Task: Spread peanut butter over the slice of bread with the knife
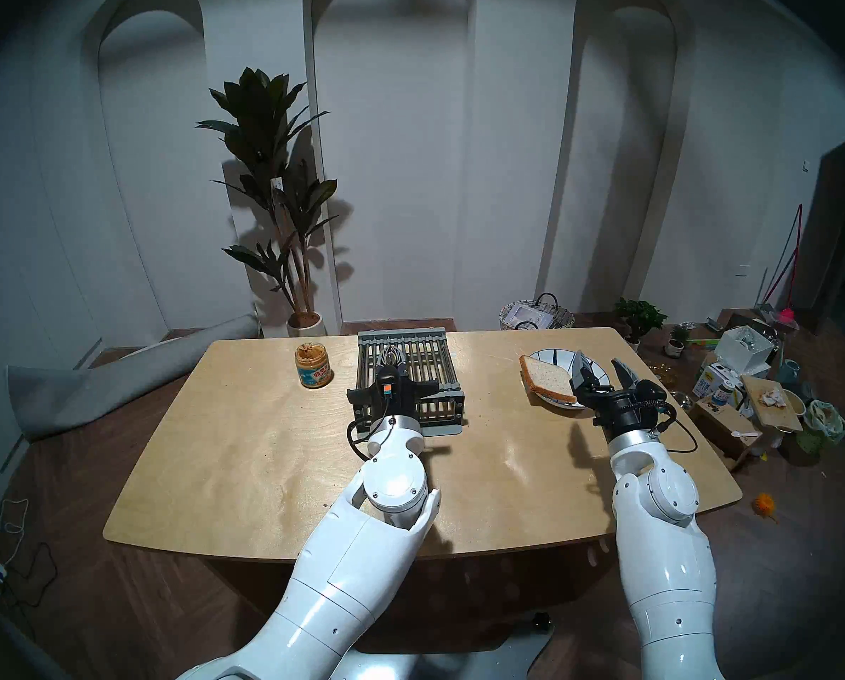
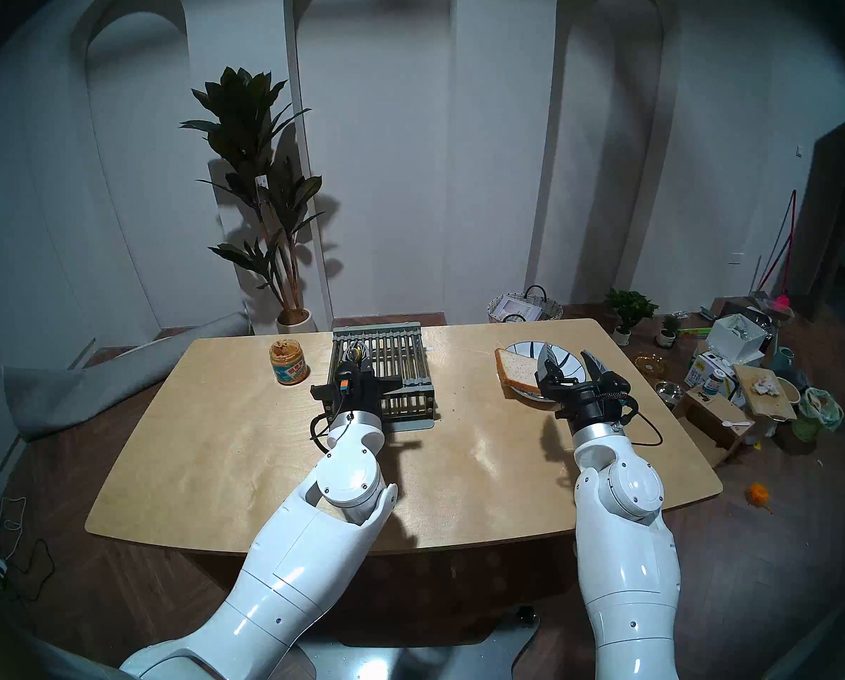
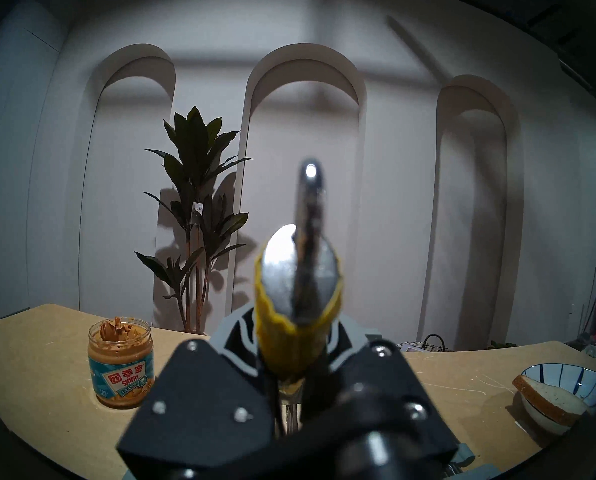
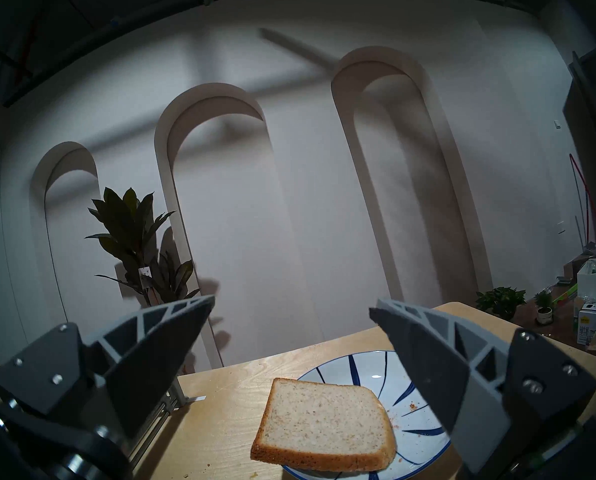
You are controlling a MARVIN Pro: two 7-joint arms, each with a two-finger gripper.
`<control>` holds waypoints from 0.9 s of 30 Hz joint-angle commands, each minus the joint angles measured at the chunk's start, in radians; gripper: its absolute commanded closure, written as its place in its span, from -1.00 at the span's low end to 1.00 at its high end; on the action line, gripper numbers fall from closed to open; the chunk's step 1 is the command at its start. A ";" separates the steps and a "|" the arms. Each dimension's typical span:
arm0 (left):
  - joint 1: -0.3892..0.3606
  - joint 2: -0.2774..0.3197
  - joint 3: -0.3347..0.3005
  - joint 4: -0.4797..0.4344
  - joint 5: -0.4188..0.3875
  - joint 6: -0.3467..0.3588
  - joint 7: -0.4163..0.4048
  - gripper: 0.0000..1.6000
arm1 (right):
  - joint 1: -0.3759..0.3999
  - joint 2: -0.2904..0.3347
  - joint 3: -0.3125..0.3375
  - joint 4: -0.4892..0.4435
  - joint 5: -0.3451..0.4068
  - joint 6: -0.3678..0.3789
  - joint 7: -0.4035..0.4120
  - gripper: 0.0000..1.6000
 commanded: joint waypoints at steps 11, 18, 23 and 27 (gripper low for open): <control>0.024 0.069 0.042 -0.231 0.133 -0.006 0.036 1.00 | 0.006 -0.001 -0.007 -0.022 -0.003 -0.009 0.008 -1.00; 0.037 0.179 0.030 -0.312 0.241 0.134 -0.005 1.00 | 0.004 -0.003 -0.017 -0.034 -0.007 -0.016 0.013 -1.00; 0.034 0.240 -0.002 -0.374 0.230 0.237 -0.091 1.00 | 0.012 0.000 -0.025 -0.045 -0.019 -0.019 0.008 -1.00; 0.011 0.293 -0.050 -0.407 0.208 0.327 -0.167 1.00 | 0.013 -0.002 -0.033 -0.048 -0.031 -0.024 0.010 -1.00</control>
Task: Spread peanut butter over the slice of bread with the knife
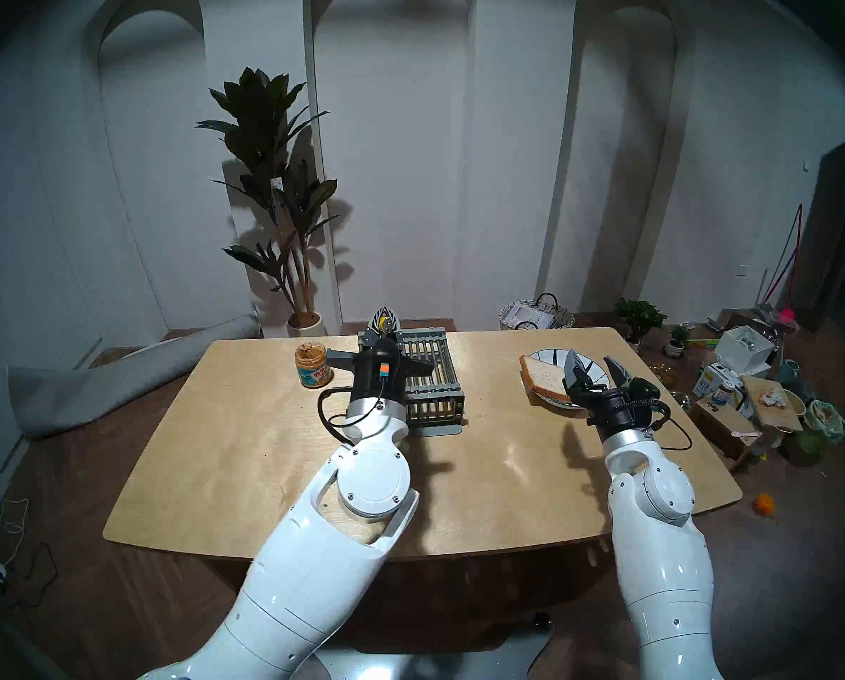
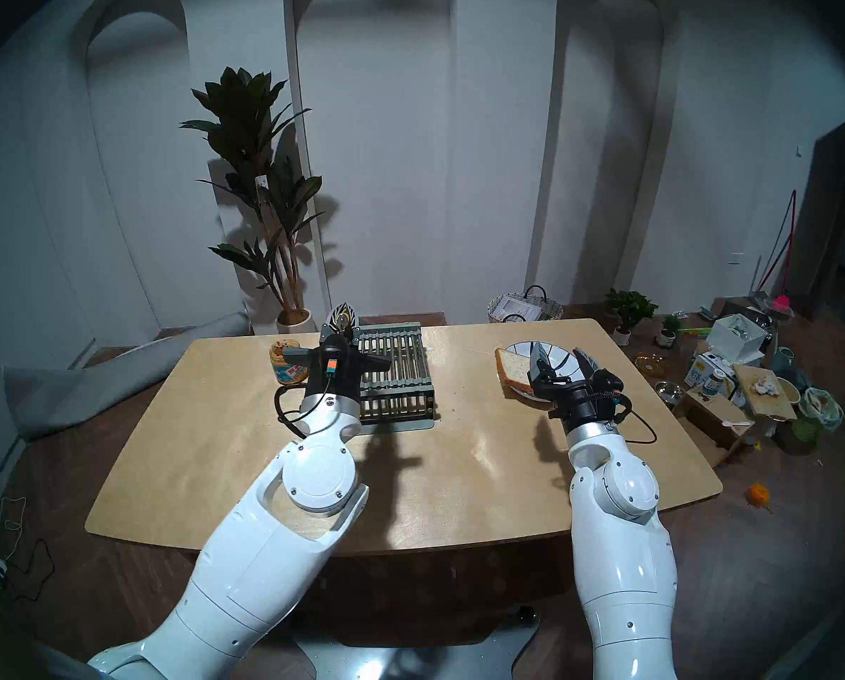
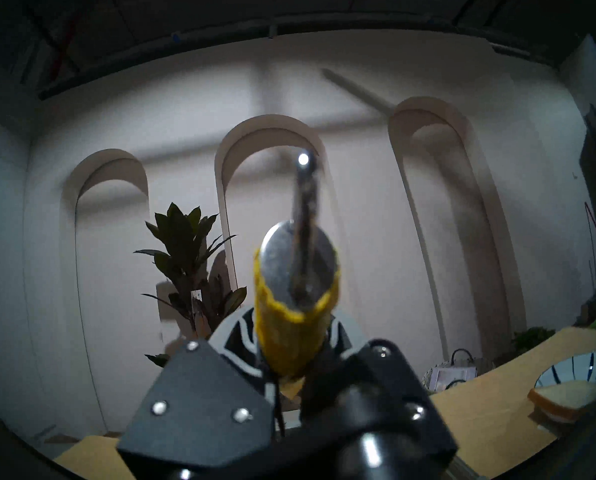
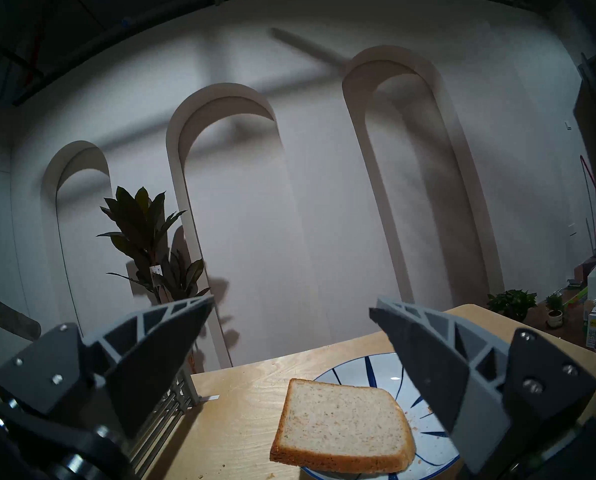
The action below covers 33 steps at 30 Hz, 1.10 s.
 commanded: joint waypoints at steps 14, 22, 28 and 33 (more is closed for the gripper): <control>-0.147 0.210 -0.167 -0.112 -0.138 0.395 -0.374 1.00 | 0.040 -0.005 -0.029 -0.089 -0.084 -0.003 -0.050 -1.00; -0.229 0.290 -0.193 -0.112 -0.182 0.563 -0.548 1.00 | 0.031 -0.023 -0.056 -0.094 -0.123 0.008 -0.096 -1.00; -0.258 0.323 -0.204 -0.121 -0.178 0.616 -0.633 1.00 | 0.024 -0.029 -0.065 -0.095 -0.138 0.010 -0.114 -1.00; -0.290 0.342 -0.206 -0.114 -0.167 0.650 -0.710 1.00 | 0.021 -0.033 -0.071 -0.098 -0.147 0.018 -0.128 -1.00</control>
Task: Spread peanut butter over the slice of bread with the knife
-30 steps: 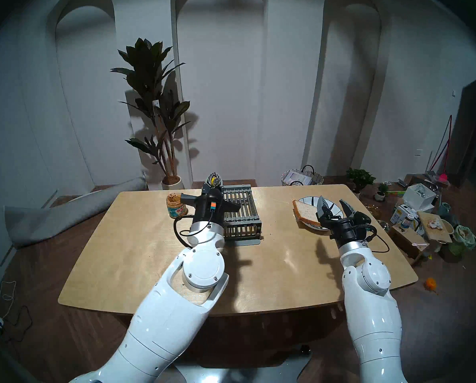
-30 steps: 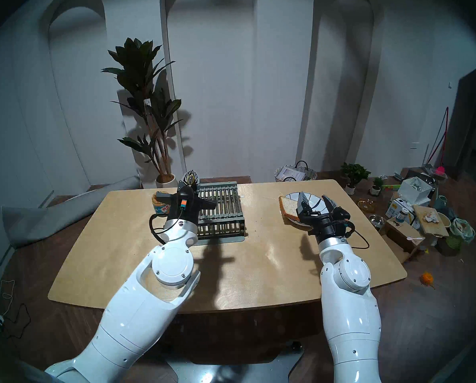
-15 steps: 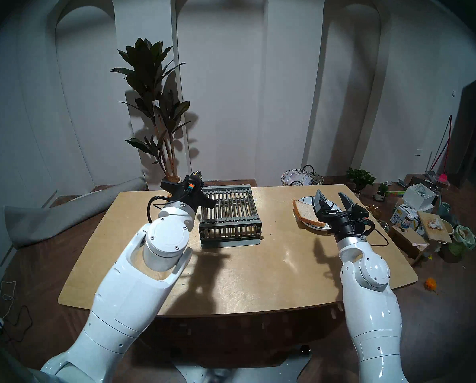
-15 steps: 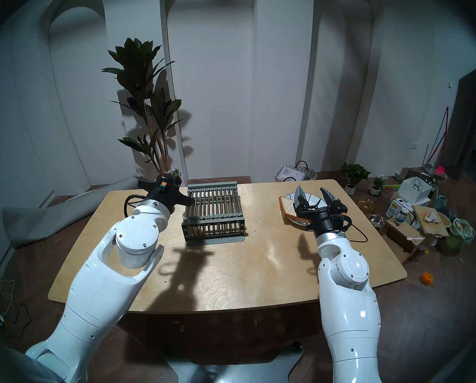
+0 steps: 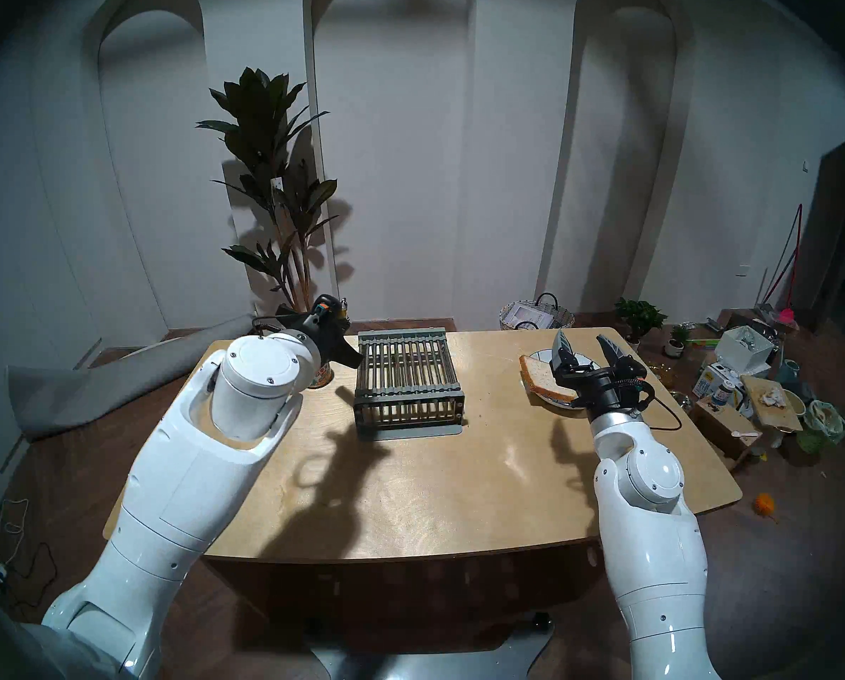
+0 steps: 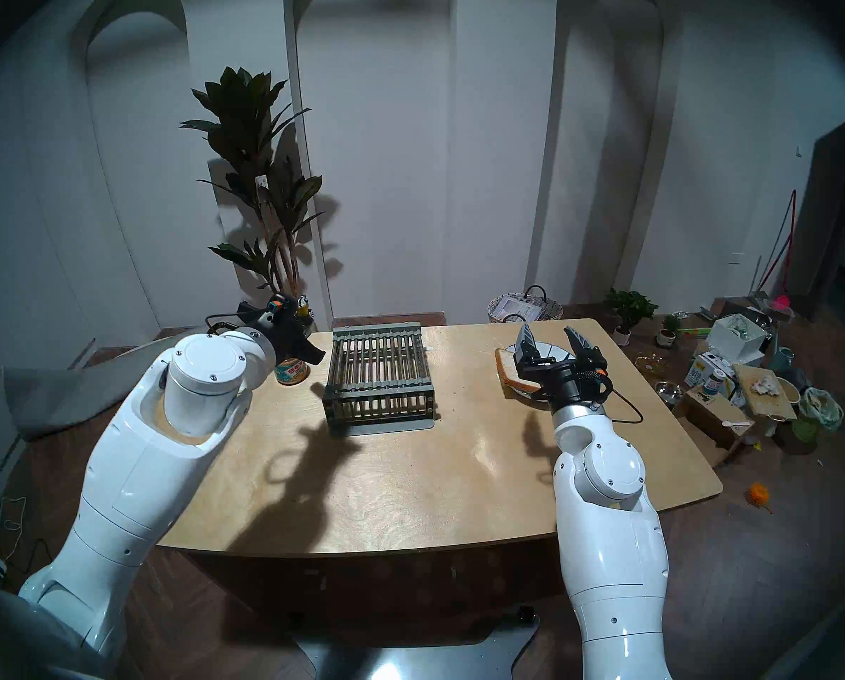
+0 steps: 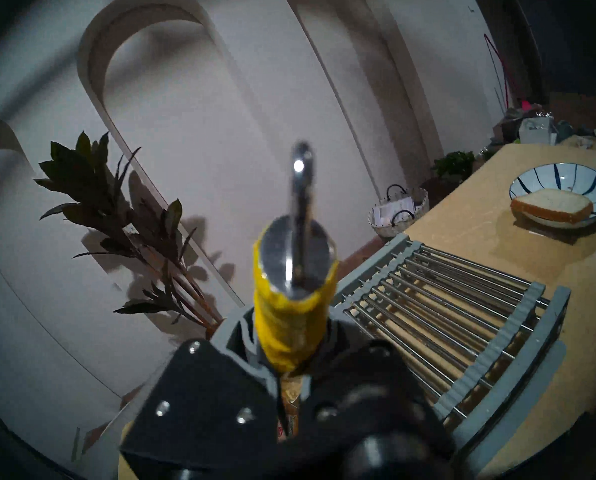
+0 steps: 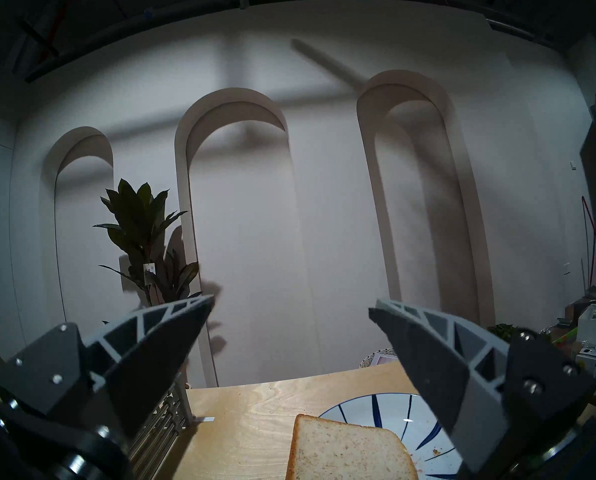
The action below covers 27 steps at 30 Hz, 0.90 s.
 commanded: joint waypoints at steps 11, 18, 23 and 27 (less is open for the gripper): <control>-0.224 0.064 0.051 0.076 0.093 0.034 -0.152 1.00 | -0.001 -0.015 -0.023 -0.025 -0.020 0.010 -0.026 -1.00; -0.244 0.044 0.063 0.131 0.155 0.002 -0.207 1.00 | -0.005 -0.016 -0.028 -0.028 -0.023 0.007 -0.030 -1.00; -0.286 0.041 0.081 0.184 0.163 -0.005 -0.257 1.00 | -0.007 -0.016 -0.030 -0.030 -0.027 0.006 -0.033 -1.00; -0.321 0.042 0.099 0.231 0.174 -0.007 -0.281 1.00 | -0.008 -0.018 -0.030 -0.030 -0.026 0.005 -0.034 -1.00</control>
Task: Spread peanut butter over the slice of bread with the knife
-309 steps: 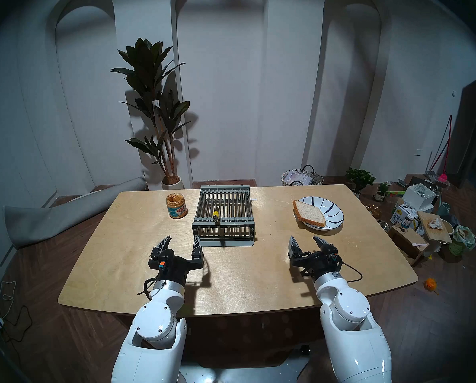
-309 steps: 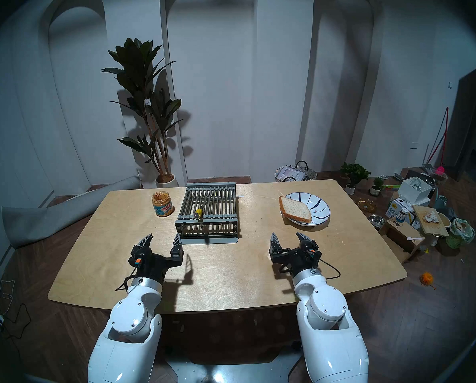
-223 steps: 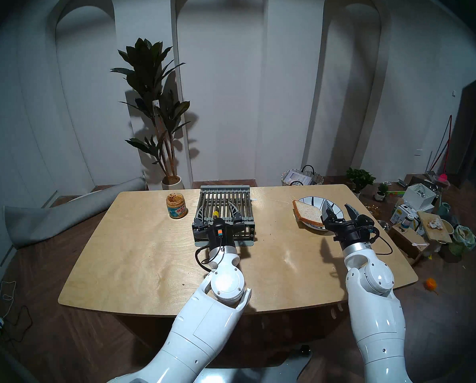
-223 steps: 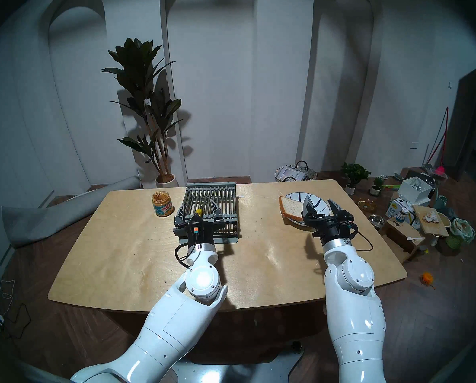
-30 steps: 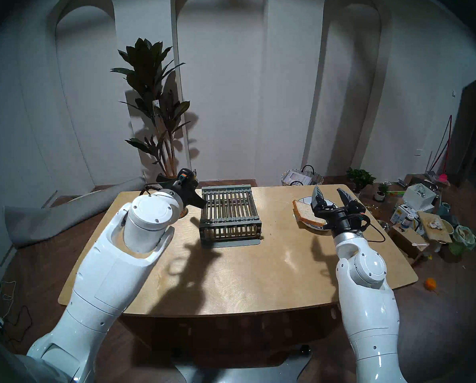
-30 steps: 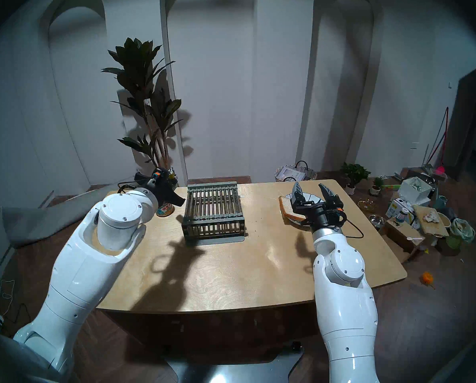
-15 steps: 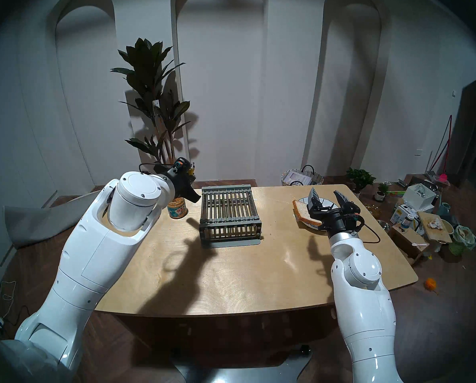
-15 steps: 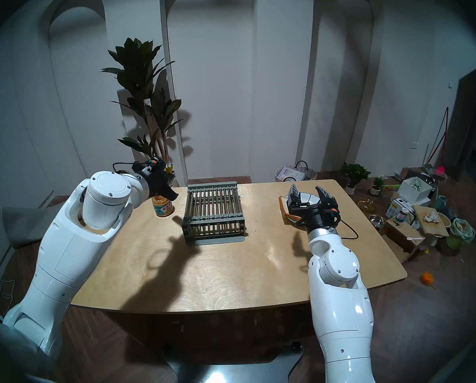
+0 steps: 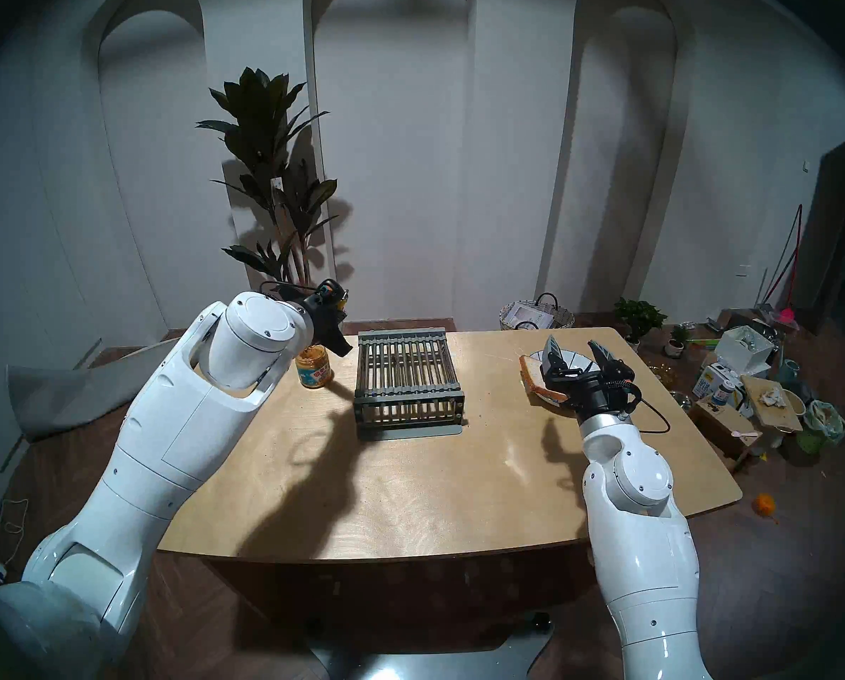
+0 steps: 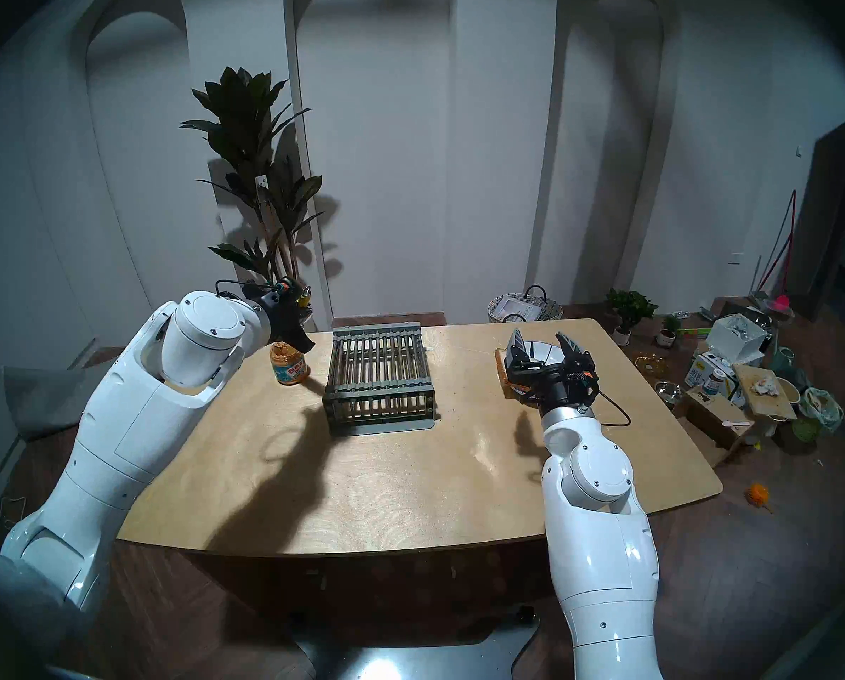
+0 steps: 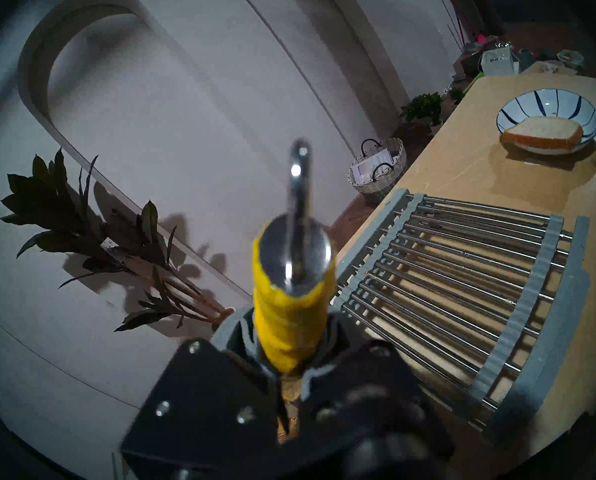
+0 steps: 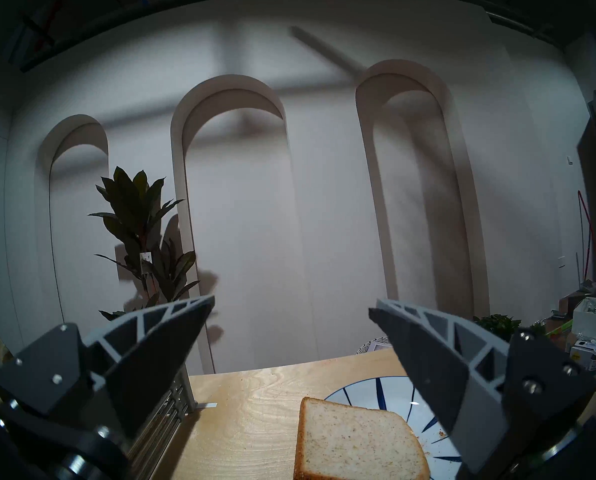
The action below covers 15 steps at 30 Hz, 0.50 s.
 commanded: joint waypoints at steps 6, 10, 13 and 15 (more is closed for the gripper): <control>-0.141 -0.011 0.019 0.091 0.034 -0.026 -0.053 1.00 | -0.002 -0.005 -0.002 -0.028 0.003 -0.011 0.003 -1.00; -0.155 -0.016 0.024 0.121 0.037 -0.036 -0.065 1.00 | -0.003 -0.007 -0.003 -0.029 0.002 -0.013 0.001 -1.00; -0.157 -0.020 0.017 0.133 0.025 -0.040 -0.082 1.00 | -0.002 -0.009 -0.005 -0.028 -0.002 -0.014 -0.002 -1.00; -0.156 -0.024 0.012 0.136 0.020 -0.038 -0.090 1.00 | -0.002 -0.010 -0.007 -0.028 -0.004 -0.014 -0.004 -1.00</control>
